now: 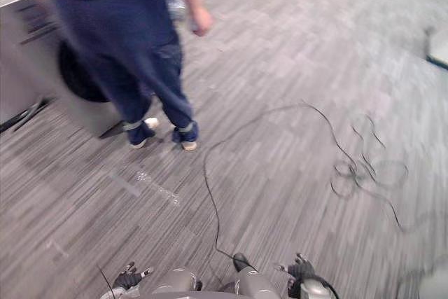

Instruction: Organize washtable

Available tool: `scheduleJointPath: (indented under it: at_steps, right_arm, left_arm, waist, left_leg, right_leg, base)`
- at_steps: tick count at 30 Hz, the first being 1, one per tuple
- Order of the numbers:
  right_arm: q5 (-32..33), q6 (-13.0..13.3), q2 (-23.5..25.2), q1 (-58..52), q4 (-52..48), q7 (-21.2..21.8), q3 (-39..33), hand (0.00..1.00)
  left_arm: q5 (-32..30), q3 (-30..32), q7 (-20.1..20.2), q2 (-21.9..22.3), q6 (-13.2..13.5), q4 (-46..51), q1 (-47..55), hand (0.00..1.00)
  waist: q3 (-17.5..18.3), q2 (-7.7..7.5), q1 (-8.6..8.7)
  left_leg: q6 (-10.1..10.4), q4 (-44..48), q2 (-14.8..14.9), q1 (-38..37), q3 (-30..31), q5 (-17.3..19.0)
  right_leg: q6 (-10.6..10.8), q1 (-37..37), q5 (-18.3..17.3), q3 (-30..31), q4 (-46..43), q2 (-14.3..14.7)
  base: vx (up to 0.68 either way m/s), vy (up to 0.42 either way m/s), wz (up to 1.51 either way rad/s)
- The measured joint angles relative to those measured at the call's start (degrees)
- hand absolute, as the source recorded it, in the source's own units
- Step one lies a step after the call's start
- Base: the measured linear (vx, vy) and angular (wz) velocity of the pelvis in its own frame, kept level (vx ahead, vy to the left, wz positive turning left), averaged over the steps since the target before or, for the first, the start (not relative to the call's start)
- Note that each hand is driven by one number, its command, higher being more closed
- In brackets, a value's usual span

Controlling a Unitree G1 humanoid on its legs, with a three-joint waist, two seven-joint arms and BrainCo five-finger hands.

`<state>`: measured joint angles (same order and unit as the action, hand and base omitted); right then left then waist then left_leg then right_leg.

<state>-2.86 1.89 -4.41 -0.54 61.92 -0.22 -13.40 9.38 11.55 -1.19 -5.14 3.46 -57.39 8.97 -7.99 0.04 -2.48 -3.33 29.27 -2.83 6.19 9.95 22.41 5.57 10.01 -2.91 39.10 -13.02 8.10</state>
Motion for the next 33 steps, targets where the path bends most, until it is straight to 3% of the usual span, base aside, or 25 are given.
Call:
scheduleJointPath:
  at_steps: [3, 4, 5, 6, 8, 9, 10, 11, 12, 13, 14, 16, 17, 18, 19, 23, 29, 30, 33]
  right_arm:
    - [0.4, 0.0, 1.3, -1.5, -0.3, 0.4, -2.7, 0.00]
    - [0.4, 0.0, 1.3, -1.7, -0.2, 0.4, -3.0, 0.00]
    - [0.5, 0.0, 1.6, -1.8, -0.2, 0.4, -3.7, 0.00]
    - [0.6, 0.0, 1.9, -1.9, -0.3, 0.4, -4.4, 0.00]
    - [0.5, -0.1, 1.6, -2.0, -0.2, 0.4, -5.6, 0.00]
    - [0.4, -0.3, 1.5, -2.0, -0.2, 0.4, -5.8, 0.00]
    - [0.4, -0.4, 1.5, -2.0, -0.3, 0.4, -5.3, 0.00]
    - [0.5, -0.6, 2.2, -1.8, -0.2, 0.4, -4.4, 0.00]
    - [0.5, -1.2, 2.7, -2.4, 0.4, 0.4, -5.7, 0.00]
    - [0.4, -1.1, 2.7, -3.4, 0.4, 0.3, -7.3, 0.00]
    - [0.4, -1.2, 2.8, -3.6, 0.3, 0.4, -7.4, 0.00]
    - [0.3, -1.0, 2.0, -4.1, 0.1, 0.9, -7.6, 0.00]
    - [0.5, -0.8, 1.6, -4.7, 0.2, 0.9, -7.5, 0.00]
    - [0.6, -0.7, 1.5, -5.0, 0.2, 0.9, -7.5, 0.00]
    - [0.6, -0.7, 1.4, -5.3, 0.3, 0.7, -7.5, 0.00]
    - [3.1, -0.7, 1.2, -5.6, 2.5, 0.7, -7.5, 0.00]
    - [8.0, -0.6, 1.6, -6.2, 4.8, 1.8, -9.3, 0.00]
    - [8.0, -1.1, 1.8, -5.4, 4.8, 2.8, -11.4, 0.00]
    - [8.0, -1.1, 1.8, -5.4, 4.8, 2.8, -11.4, 0.00]
  left_arm:
    - [-3.6, -3.5, 0.0, -0.7, 0.0, -0.3, -0.3, 0.00]
    - [-5.8, -5.0, -0.1, -1.2, 0.2, -0.6, -0.6, 0.00]
    - [-6.6, -5.4, 0.0, -1.5, 0.2, -0.7, -0.8, 0.00]
    - [-8.1, -6.6, -0.1, -2.1, 0.2, -1.0, -1.7, 0.00]
    - [-9.1, -7.4, -0.1, -2.0, 0.2, -1.3, -3.1, 0.00]
    - [-9.1, -7.4, -0.1, -1.4, 0.2, -1.4, -3.7, 0.00]
    - [-9.1, -7.2, -0.1, -1.2, 0.2, -1.8, -3.8, 0.00]
    - [-9.1, -6.9, 0.0, -1.4, 0.4, -1.8, -4.3, 0.00]
    - [-9.1, -6.7, 0.0, -0.8, 1.4, -1.7, -4.5, 0.00]
    - [-9.5, -5.3, 0.1, 0.2, 1.1, -1.6, -5.2, 0.00]
    - [-9.5, -4.5, 0.0, 0.1, 0.9, -1.8, -5.4, 0.00]
    - [-9.5, -3.4, -0.2, 0.3, 0.6, -2.5, -5.0, 0.00]
    - [-8.5, -2.7, -0.1, 0.7, 0.4, -3.8, -5.0, 0.00]
    - [-8.1, -2.4, -0.1, 0.8, 0.2, -4.0, -4.9, 0.00]
    - [-7.6, -1.8, -0.1, 0.8, 0.1, -4.0, -4.8, 0.00]
    - [-4.3, 1.8, -0.1, 1.8, 0.0, -4.2, -3.4, 0.00]
    - [-0.3, 4.4, 0.3, 2.5, -0.3, -5.6, -3.0, 0.00]
    - [-0.5, 4.3, 1.3, 3.7, -0.3, -6.2, -3.1, 0.00]
    - [-0.5, 4.3, 1.3, 3.7, -0.3, -6.2, -3.1, 0.00]
  waist:
    - [1.5, -0.48, 1.75]
    - [1.7, -0.53, 1.76]
    - [1.9, -0.45, 1.92]
    - [2.4, -1.24, 3.31]
    - [2.4, -1.08, 4.71]
    - [2.5, -0.71, 4.81]
    - [2.4, -1.35, 4.56]
    - [1.7, -3.57, 4.37]
    - [1.7, -2.55, 3.97]
    - [1.5, -3.83, 3.71]
    - [1.6, -3.89, 2.98]
    - [1.5, -1.97, 2.95]
    - [1.7, -1.50, 2.95]
    - [1.9, -1.67, 2.93]
    - [1.5, -0.50, 3.04]
    - [3.3, -1.04, 2.96]
    - [4.9, -1.32, 2.95]
    - [5.9, -1.22, 1.67]
    - [5.9, -1.23, 1.67]
  left_leg:
    - [-2.6, -7.7, -0.3, -3.9, -10.0, -2.6]
    - [-3.1, -9.5, -0.4, -4.4, -13.7, -3.0]
    - [-3.1, -10.2, -0.4, -4.4, -15.4, -3.2]
    - [-2.9, -11.6, -0.7, -4.6, -18.1, -3.8]
    - [-2.6, -12.9, -1.4, -5.3, -20.5, -4.6]
    - [-0.6, -12.3, -1.2, -4.8, -24.3, -5.8]
    - [1.0, -9.6, -1.2, -3.4, -25.1, -6.6]
    - [2.6, -4.4, -1.1, -0.3, -24.2, -6.6]
    - [-1.0, -9.1, 1.6, 0.2, -22.9, -5.3]
    - [-2.3, -15.3, 1.5, -2.9, -26.4, -10.4]
    - [-1.6, -16.8, 1.0, -3.8, -27.8, -11.0]
    - [-1.8, -17.4, 1.2, -4.8, -29.8, -11.1]
    - [-2.1, -18.6, 0.9, -5.6, -30.3, -11.4]
    - [-2.4, -19.0, 0.8, -5.8, -30.6, -11.6]
    - [-2.2, -19.4, 0.7, -6.2, -30.7, -11.9]
    - [-0.8, -21.2, 0.6, -7.0, -30.3, -13.3]
    - [1.4, -25.8, -0.5, -8.2, -26.6, -15.8]
    - [0.6, -31.0, -0.5, -14.1, -22.6, -18.1]
    - [0.6, -31.0, -0.5, -14.0, -22.6, -18.0]
  right_leg:
    - [0.1, 0.2, 0.8, 1.0, 0.4, -0.3]
    - [0.9, 0.8, 3.0, 1.8, 2.4, -0.4]
    - [1.2, 1.2, 4.1, 2.6, 3.6, -0.7]
    - [1.6, 1.6, 6.1, 3.8, 5.8, -0.8]
    - [1.5, 2.2, 9.4, 5.1, 8.5, -0.9]
    - [-0.2, 3.1, 13.8, 3.7, 9.3, 0.1]
    - [-1.7, 3.6, 15.8, 1.1, 9.3, -0.4]
    - [-3.2, 3.7, 18.3, -3.8, 10.6, -2.3]
    - [-5.9, 2.4, 19.7, -11.3, 14.6, -3.8]
    - [-4.1, 2.6, 12.0, -23.6, 9.6, -6.6]
    - [-4.1, 2.8, 9.6, -28.2, 6.7, -7.4]
    - [-6.3, 1.8, 4.0, -39.4, 1.5, -9.1]
    - [-5.7, -0.1, 2.2, -43.6, 1.0, -10.2]
    - [-5.2, -0.9, 1.7, -44.1, 1.6, -10.3]
    - [-5.0, -2.2, 1.9, -44.0, 3.6, -10.2]
    - [-4.0, -4.8, 3.2, -44.9, 7.8, -10.0]
    - [-4.5, -8.2, 7.3, -47.3, 13.9, -10.1]
    - [-5.0, -14.7, 7.1, -50.1, 18.1, -8.7]
    - [-5.0, -14.7, 7.1, -50.1, 18.1, -8.7]
  base:
    - [0.02, 0.190, -1.83]
    - [-0.02, 0.126, -1.43]
    - [-0.04, 0.135, -1.65]
    - [-0.04, 0.101, -1.33]
    - [-0.01, 0.084, -1.41]
    - [-0.01, 0.073, -1.46]
    - [-0.06, 0.062, -1.60]
    - [-0.13, -0.018, -1.09]
    - [-0.14, -0.051, -0.99]
    - [-0.08, -0.070, -0.83]
    - [0.00, -0.038, -0.73]
    - [-0.02, 0.052, -0.70]
    - [-0.06, 0.088, -0.43]
    - [-0.06, 0.048, -0.24]
    - [-0.08, 0.030, -0.05]
    - [-0.07, -0.012, 0.06]
    - [-0.04, -0.042, 0.26]
    - [0.01, -0.018, 0.13]
    - [0.00, 0.000, 0.00]
